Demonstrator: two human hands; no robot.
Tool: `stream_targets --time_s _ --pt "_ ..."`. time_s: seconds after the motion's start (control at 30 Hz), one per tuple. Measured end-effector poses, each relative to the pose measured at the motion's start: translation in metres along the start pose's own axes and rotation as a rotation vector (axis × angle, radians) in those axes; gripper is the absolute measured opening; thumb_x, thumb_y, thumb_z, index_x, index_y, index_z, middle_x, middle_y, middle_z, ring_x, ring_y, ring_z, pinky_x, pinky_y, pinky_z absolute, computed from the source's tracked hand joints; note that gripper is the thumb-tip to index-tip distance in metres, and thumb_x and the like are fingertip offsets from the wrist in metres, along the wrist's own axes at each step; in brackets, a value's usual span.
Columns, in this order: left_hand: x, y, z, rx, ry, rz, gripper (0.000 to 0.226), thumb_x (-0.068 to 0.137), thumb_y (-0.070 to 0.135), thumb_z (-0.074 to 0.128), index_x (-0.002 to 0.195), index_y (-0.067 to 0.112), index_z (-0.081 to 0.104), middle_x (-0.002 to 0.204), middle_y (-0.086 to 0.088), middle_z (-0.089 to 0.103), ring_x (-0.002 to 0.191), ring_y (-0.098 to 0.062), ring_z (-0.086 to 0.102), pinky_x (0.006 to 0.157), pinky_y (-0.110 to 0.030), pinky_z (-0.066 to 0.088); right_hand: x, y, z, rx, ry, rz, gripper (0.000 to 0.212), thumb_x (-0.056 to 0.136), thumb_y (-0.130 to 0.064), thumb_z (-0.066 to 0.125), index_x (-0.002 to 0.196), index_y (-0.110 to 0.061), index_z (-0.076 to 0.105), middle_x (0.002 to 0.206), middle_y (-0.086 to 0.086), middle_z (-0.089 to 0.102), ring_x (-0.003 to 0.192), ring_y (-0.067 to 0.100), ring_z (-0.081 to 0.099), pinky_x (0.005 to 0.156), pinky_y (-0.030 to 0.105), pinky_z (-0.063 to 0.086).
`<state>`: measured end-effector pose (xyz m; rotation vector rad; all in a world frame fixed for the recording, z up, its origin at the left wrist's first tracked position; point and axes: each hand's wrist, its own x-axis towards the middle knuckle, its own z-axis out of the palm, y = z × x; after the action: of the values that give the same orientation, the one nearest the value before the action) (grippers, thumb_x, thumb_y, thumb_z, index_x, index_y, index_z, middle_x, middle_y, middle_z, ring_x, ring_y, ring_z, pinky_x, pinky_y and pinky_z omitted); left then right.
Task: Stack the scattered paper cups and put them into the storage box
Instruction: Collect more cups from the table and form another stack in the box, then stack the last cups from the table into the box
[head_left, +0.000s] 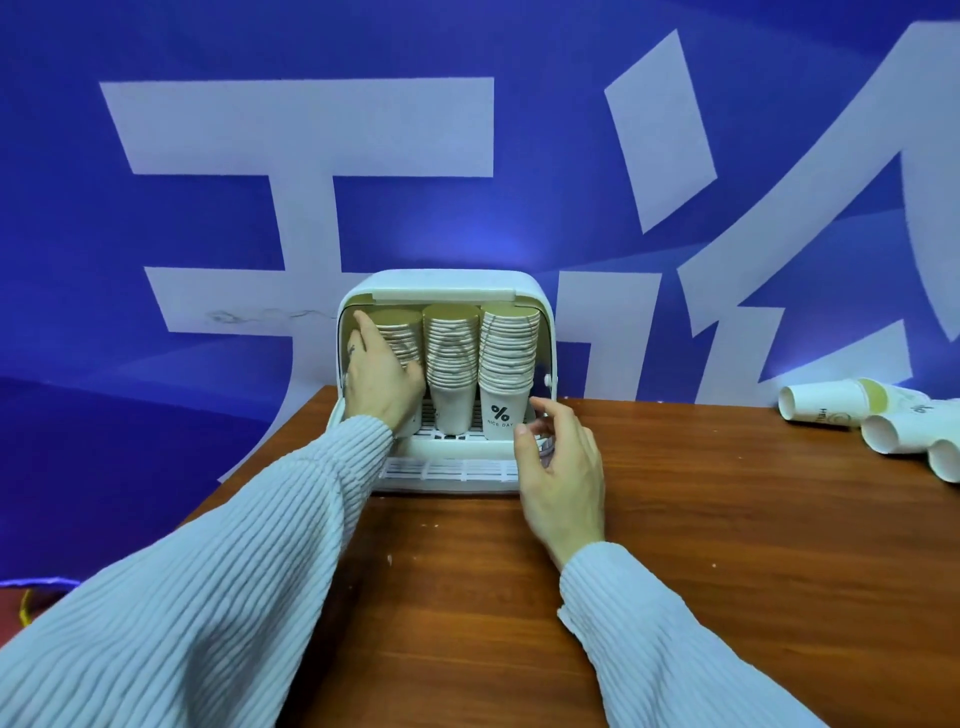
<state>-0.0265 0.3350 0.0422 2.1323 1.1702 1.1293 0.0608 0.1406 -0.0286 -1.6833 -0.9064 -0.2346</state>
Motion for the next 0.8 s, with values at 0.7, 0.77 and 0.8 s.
stream_targets --time_s 0.7,0.77,0.8 --pt "-0.201 0.131 0.086 -0.265 -0.319 0.632 0.037 0.094 0.025 0.062 0.130 0.020 0.059 0.129 0.002 0.059 0.123 -0.016 0.053 0.106 -0.036 0.045 -0.010 0.045 -0.162 -0.149 0.160 0.175 0.021 0.100 -0.020 0.058 0.116 -0.030 0.068 0.115 -0.014 0.064 0.114 0.008 0.054 0.090 0.022 0.042" --pt "-0.216 0.151 0.101 -0.289 -0.374 0.648 0.035 0.096 0.026 0.061 0.131 0.023 0.059 0.130 0.006 0.059 0.124 -0.012 0.052 0.104 -0.032 0.045 -0.012 0.054 -0.187 -0.186 0.184 0.184 0.021 0.099 -0.020 0.058 0.114 -0.030 0.068 0.115 -0.014 0.064 0.114 0.009 0.054 0.093 0.028 0.044" --pt "-0.223 0.161 0.107 -0.299 -0.394 0.657 0.035 0.096 0.026 0.060 0.131 0.024 0.058 0.130 0.007 0.059 0.124 -0.010 0.052 0.103 -0.031 0.046 -0.012 0.059 -0.199 -0.204 0.193 0.190 0.021 0.099 -0.020 0.058 0.113 -0.031 0.067 0.115 -0.014 0.064 0.114 0.009 0.054 0.094 0.029 0.045"
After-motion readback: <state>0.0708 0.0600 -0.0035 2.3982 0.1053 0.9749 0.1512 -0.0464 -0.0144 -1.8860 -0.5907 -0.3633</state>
